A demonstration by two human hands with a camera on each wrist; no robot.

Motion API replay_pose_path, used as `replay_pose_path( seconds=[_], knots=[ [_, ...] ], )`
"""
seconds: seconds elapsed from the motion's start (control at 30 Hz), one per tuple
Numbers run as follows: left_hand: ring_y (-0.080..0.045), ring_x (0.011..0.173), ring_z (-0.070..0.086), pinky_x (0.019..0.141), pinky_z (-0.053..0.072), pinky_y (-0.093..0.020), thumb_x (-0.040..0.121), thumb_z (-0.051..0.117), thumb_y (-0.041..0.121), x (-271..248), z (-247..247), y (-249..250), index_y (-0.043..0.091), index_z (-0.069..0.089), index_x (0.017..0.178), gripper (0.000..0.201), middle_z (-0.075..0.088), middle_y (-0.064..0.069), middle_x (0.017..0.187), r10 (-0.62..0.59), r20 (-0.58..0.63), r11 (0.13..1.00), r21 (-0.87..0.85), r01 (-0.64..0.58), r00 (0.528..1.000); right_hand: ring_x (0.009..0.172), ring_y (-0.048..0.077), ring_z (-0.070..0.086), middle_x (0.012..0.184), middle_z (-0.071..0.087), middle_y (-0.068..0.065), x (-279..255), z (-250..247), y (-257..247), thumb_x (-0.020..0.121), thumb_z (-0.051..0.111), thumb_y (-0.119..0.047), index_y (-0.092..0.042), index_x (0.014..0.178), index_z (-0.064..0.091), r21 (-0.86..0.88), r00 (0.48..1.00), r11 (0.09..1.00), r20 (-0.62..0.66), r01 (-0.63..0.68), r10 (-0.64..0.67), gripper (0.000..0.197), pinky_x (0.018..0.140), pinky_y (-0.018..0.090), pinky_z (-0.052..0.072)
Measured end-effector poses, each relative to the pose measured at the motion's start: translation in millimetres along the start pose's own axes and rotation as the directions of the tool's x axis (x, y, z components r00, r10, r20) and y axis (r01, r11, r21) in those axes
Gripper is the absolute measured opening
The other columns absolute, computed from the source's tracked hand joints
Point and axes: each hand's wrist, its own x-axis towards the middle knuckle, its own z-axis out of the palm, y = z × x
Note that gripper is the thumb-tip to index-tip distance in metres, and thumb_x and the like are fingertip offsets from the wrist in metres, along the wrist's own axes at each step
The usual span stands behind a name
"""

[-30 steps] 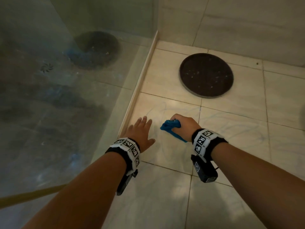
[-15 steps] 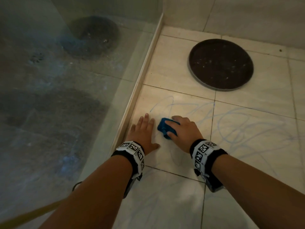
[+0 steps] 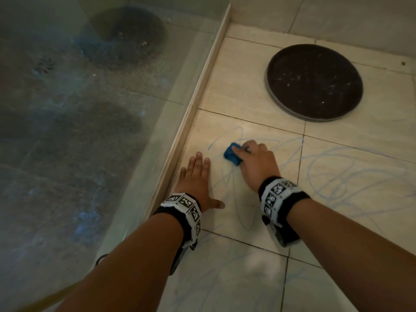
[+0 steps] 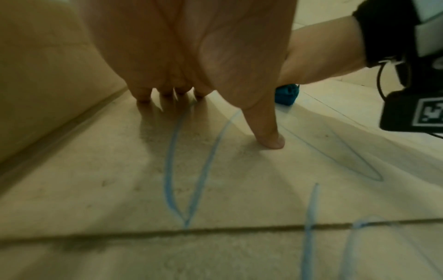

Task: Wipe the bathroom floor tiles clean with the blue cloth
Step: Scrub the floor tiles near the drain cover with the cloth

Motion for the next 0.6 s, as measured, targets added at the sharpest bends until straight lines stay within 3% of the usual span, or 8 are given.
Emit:
replay_pose_path(
  seconds=[0.07,0.17,0.23,0.33,0.43,0.53,0.6],
  knots=[
    [-0.023,0.145,-0.022,0.118,-0.006,-0.039,0.072,0.066,0.069,0,1,-1,0.014,-0.024,0.149,0.130,-0.032,-0.008,0.155,0.003,-0.007,1.000,-0.011,-0.003,1.000,0.117,0.033,0.039,0.135,0.038,0.010,8,-1,-5,0.096,0.042,-0.027,-0.018,0.142,0.037,-0.076,0.997,0.995,0.024,-0.070,0.072,0.047,0.095,0.041,0.036],
    [-0.024,0.146,-0.021,0.118,-0.005,-0.039,0.072,0.066,0.070,1,1,0,0.013,-0.024,0.149,0.131,-0.031,-0.009,0.155,0.008,-0.018,1.000,-0.009,-0.008,1.000,0.119,0.031,0.037,0.139,0.033,0.008,2,5,-28,0.098,0.034,-0.041,-0.015,0.144,0.030,-0.197,0.993,0.975,0.081,0.099,-0.085,0.053,0.094,0.043,0.035],
    [-0.024,0.146,-0.022,0.118,-0.005,-0.039,0.072,0.066,0.070,1,1,0,0.013,-0.024,0.148,0.131,-0.032,-0.008,0.155,0.004,-0.015,1.000,-0.006,-0.004,1.000,0.115,0.032,0.040,0.135,0.038,0.008,9,3,-24,0.098,0.036,-0.036,-0.021,0.143,0.034,-0.173,0.984,0.972,0.109,0.158,-0.141,0.047,0.089,0.041,0.036],
    [-0.023,0.145,-0.023,0.118,-0.006,-0.039,0.071,0.067,0.068,1,-1,0,0.014,-0.025,0.148,0.132,-0.033,-0.008,0.155,0.002,-0.006,1.000,-0.020,-0.002,1.000,0.107,0.033,0.046,0.122,0.045,0.011,37,-6,-4,0.097,0.042,-0.021,-0.028,0.139,0.041,-0.114,0.998,0.993,0.062,0.021,-0.014,0.043,0.087,0.039,0.039],
    [-0.023,0.145,-0.022,0.118,-0.005,-0.040,0.071,0.069,0.067,1,-2,0,0.014,-0.025,0.148,0.133,-0.033,-0.007,0.155,-0.001,0.005,1.000,-0.029,0.001,1.000,0.112,0.033,0.041,0.129,0.040,0.012,38,0,-22,0.095,0.042,-0.019,-0.012,0.135,0.044,-0.138,0.999,0.990,0.012,-0.038,0.041,0.041,0.090,0.040,0.037],
    [-0.023,0.146,-0.021,0.119,-0.002,-0.040,0.071,0.068,0.068,1,-4,2,0.012,-0.024,0.148,0.133,-0.031,-0.007,0.155,-0.010,-0.002,1.000,-0.017,0.010,1.000,0.113,0.031,0.039,0.131,0.037,0.011,22,11,-48,0.092,0.043,-0.024,-0.006,0.129,0.046,-0.129,0.992,0.983,0.019,0.127,-0.126,0.042,0.090,0.039,0.034],
    [-0.023,0.146,-0.020,0.119,-0.002,-0.040,0.071,0.068,0.068,1,-4,2,0.012,-0.023,0.149,0.132,-0.031,-0.007,0.156,-0.007,-0.007,1.000,-0.015,0.007,1.000,0.110,0.035,0.044,0.129,0.043,0.015,27,8,-41,0.088,0.053,-0.017,-0.005,0.127,0.052,-0.148,0.968,0.957,0.027,0.250,-0.249,0.041,0.086,0.040,0.036]
  ],
)
